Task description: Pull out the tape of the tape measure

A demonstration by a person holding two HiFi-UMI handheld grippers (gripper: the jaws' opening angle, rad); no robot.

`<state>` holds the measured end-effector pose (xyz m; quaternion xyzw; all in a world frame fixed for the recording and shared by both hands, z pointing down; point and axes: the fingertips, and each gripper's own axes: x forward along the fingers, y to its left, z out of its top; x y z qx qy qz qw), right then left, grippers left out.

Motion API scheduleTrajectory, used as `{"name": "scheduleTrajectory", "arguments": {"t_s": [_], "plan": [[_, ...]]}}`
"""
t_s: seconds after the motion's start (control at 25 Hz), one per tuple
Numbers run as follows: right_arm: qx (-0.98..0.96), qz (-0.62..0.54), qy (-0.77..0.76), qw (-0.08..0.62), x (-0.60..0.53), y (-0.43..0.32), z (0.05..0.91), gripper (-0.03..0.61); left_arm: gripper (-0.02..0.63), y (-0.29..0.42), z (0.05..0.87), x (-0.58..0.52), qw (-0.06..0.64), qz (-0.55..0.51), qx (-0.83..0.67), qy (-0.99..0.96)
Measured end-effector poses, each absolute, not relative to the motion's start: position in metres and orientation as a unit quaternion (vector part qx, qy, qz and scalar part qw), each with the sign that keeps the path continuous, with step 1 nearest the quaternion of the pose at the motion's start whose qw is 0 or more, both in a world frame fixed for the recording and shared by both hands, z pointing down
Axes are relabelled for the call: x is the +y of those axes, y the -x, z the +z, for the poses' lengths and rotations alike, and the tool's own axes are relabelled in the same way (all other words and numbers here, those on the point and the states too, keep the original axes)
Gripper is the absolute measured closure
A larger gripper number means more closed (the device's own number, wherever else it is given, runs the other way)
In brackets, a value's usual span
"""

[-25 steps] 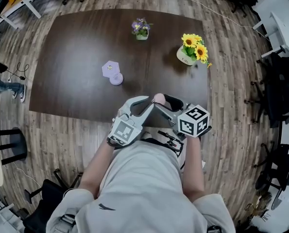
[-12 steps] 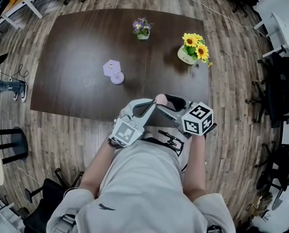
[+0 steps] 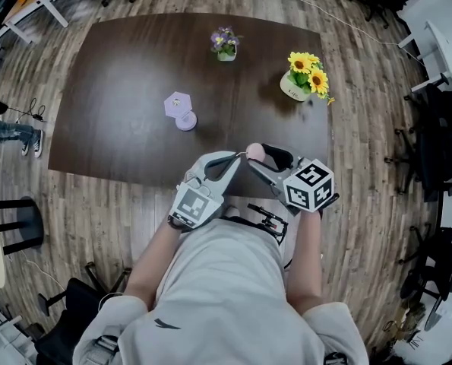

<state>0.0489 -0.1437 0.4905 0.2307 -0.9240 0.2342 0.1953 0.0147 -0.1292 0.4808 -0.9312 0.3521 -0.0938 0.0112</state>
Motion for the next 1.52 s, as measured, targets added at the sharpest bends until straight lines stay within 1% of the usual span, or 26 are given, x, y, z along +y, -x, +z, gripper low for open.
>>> {"name": "scheduleTrajectory", "arguments": {"t_s": [0.28,0.48,0.6,0.88,1.08,1.32,1.52], "plan": [[-0.915,0.226,-0.258,0.212,-0.152,-0.059,0.498,0.364,0.603,0.012,0.487,-0.139,-0.009,-0.091,0.387,0.918],[-0.902,0.226,-0.296,0.22,-0.161,-0.075,0.504,0.364,0.603,0.041,0.495,-0.148,-0.041,-0.077,0.43,0.898],[-0.898,0.228,-0.308,0.217,-0.164,-0.085,0.505,0.364,0.603,0.051,0.499,-0.149,-0.05,-0.079,0.44,0.893],[-0.881,0.219,-0.347,0.236,-0.169,-0.105,0.515,0.364,0.603,0.074,0.505,-0.153,-0.08,-0.063,0.476,0.873],[-0.865,0.218,-0.378,0.248,-0.174,-0.12,0.525,0.364,0.603,0.084,0.514,-0.156,-0.092,-0.067,0.486,0.867],[-0.844,0.225,-0.421,0.244,-0.182,-0.149,0.53,0.364,0.603,0.11,0.517,-0.166,-0.102,-0.058,0.518,0.847],[-0.833,0.232,-0.438,0.244,-0.184,-0.164,0.535,0.364,0.603,0.113,0.523,-0.169,-0.105,-0.07,0.522,0.844]]}}
